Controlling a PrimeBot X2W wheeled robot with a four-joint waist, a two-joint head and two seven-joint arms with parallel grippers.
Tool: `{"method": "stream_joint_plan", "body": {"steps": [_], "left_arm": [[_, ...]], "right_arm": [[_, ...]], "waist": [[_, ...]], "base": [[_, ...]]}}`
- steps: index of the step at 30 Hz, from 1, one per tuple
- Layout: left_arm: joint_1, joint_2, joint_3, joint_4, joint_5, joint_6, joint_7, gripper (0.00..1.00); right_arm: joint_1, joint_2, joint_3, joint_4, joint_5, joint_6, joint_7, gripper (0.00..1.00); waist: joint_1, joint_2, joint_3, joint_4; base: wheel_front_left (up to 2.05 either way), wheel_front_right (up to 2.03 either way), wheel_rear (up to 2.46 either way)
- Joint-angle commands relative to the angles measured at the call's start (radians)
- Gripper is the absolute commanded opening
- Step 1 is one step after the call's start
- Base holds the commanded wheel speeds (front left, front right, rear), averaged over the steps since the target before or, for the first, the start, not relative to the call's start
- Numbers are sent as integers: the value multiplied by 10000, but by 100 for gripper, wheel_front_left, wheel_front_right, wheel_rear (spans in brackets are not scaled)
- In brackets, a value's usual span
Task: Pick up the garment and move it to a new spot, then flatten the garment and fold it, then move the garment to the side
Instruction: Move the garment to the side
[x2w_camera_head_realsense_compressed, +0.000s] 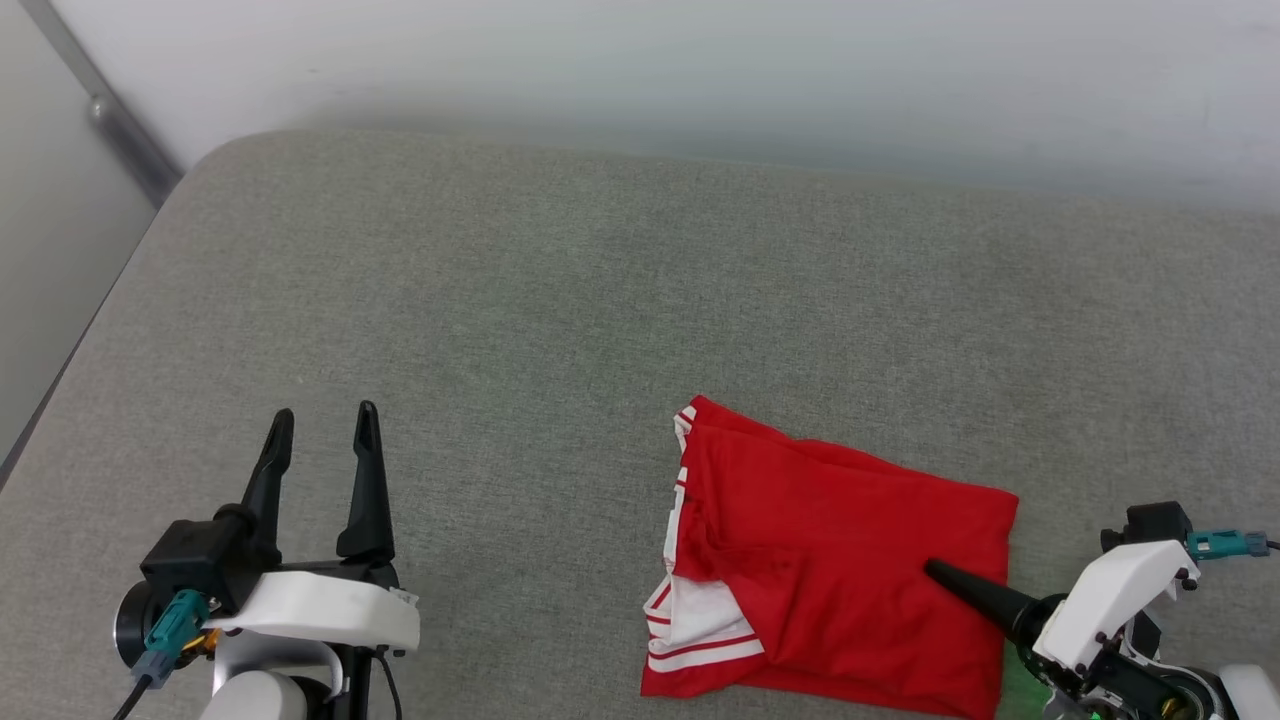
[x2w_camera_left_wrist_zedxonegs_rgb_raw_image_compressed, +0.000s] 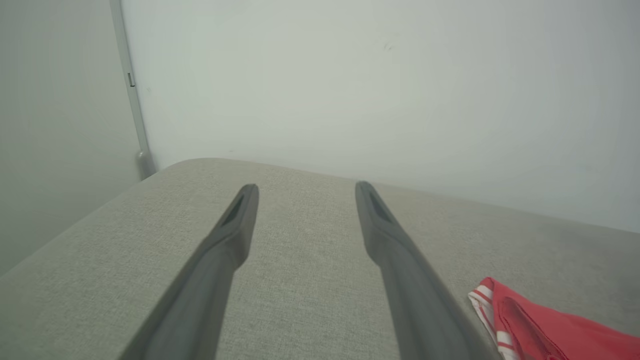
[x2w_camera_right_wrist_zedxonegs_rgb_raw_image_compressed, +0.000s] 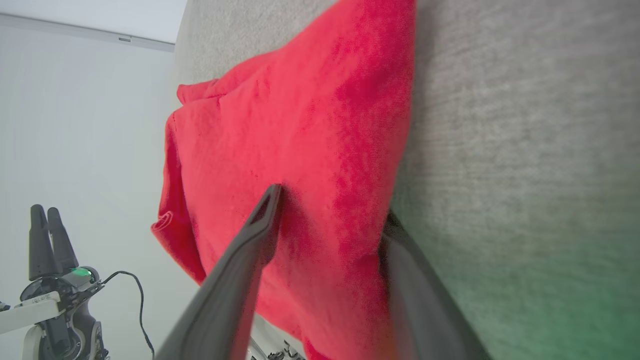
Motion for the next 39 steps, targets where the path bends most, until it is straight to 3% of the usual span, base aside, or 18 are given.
{"method": "stream_joint_plan", "body": {"steps": [1,6,10,20,29,39], "left_arm": [[-118,14,43,72,77,-61,-24,100],[38,-9,14,219,192,-135,-24,100],[126,54,-9,352,248,-223,-23,100],[2,-84,-119,346,425,-346,-23,100],[-913,39,-270,124,707,-555,34,100],[-3007,448,-694,-281,1291,-919,665,100]], "right_arm": [[-14,-96,203,123,71,-10,-56,0],[-59,-542,865,-230,97,-6,-602,0],[-171,-1033,1563,-506,-509,-6,-1093,0],[-1005,-2600,2703,-1266,-3987,-7,-1718,0],[-2186,-3064,2255,-1332,-5727,-10,-1735,0],[-4294,-3340,1344,711,-6914,-10,-3828,0]], "waist": [[-1,0,-10,73],[-1,0,-219,-64],[-1,0,-421,-466],[-1,0,-230,-2435],[-1,0,1067,-4546],[-1,0,3502,-5340]], "base": [[0,0,0],[0,0,0],[0,0,0],[0,0,0],[0,0,0],[0,0,0]]}}
